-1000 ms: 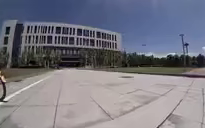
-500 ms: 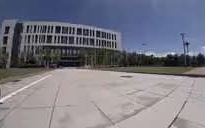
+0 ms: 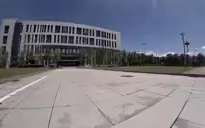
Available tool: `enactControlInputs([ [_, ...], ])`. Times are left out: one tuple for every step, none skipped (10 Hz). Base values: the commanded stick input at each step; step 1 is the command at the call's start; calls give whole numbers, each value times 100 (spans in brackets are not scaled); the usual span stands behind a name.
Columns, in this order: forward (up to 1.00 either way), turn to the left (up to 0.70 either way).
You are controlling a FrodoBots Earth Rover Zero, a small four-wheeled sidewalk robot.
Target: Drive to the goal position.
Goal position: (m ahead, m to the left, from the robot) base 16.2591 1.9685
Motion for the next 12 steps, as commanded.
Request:
enactControlInputs([
  [26, 0],
  [27, 0],
  [27, 0],
  [27, 0],
  [26, 0],
  [27, 0],
  [27, 0],
  [27, 0],
  [27, 0],
  [27, 0],
  [26, 0],
  [27, 0],
])
